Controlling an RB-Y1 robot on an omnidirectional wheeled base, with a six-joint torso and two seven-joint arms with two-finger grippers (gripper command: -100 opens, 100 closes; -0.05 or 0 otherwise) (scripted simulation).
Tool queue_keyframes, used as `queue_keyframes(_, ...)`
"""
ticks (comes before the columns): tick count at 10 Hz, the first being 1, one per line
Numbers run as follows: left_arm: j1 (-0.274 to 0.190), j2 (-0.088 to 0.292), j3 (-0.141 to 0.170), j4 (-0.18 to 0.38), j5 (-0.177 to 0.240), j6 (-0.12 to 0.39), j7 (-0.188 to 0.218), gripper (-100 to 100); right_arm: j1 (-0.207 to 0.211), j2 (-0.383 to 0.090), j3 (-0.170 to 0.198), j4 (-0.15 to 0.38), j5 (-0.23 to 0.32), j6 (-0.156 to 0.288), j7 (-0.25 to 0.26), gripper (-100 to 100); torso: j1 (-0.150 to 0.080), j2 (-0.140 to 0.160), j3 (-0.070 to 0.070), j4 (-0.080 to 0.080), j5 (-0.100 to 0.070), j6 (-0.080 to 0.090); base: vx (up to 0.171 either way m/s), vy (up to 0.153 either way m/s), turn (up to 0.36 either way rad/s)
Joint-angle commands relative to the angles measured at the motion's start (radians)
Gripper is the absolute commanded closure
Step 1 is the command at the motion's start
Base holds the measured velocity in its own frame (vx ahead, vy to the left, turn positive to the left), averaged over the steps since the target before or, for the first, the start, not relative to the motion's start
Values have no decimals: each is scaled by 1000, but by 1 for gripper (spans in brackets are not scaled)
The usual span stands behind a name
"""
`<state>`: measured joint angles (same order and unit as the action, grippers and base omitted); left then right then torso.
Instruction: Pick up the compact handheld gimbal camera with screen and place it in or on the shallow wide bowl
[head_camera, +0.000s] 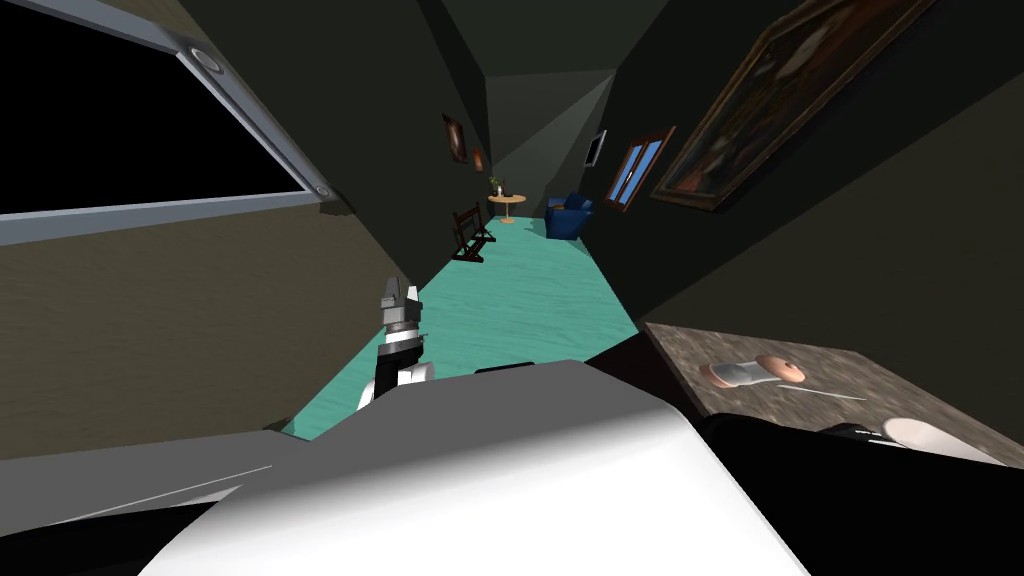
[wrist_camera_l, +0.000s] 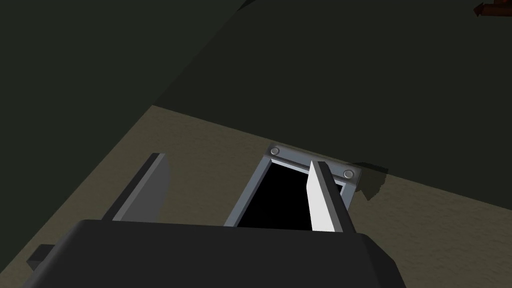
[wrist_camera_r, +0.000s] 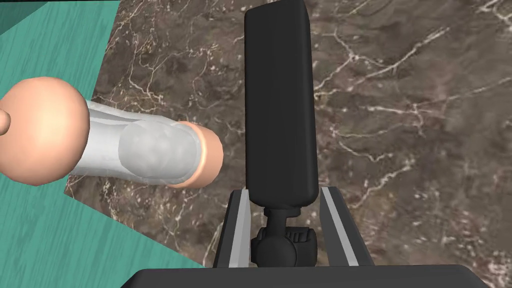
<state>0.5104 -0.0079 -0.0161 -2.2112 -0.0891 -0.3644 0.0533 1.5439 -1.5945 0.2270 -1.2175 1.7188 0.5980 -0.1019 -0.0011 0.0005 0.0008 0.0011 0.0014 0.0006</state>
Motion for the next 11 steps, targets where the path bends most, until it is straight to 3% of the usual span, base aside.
queue_keyframes(1,0,0,0,0,0,0,0,0,2,-7,0,19,31,-2,-50,100,0,0,0,0,0,0,-11,-65,12)
queue_keyframes(5,0,0,0,0,0,0,0,0,4,-17,2,50,84,-6,-134,100,-3,0,0,0,0,1,-9,-85,4)
queue_keyframes(6,0,0,0,0,0,0,0,0,4,-21,4,65,109,-9,-174,100,-2,0,0,0,-1,1,-5,-84,-18)
queue_keyframes(11,0,0,0,0,0,0,0,0,2,-29,16,104,182,-20,-288,100,-7,-3,-2,-1,-1,2,20,-133,-32)
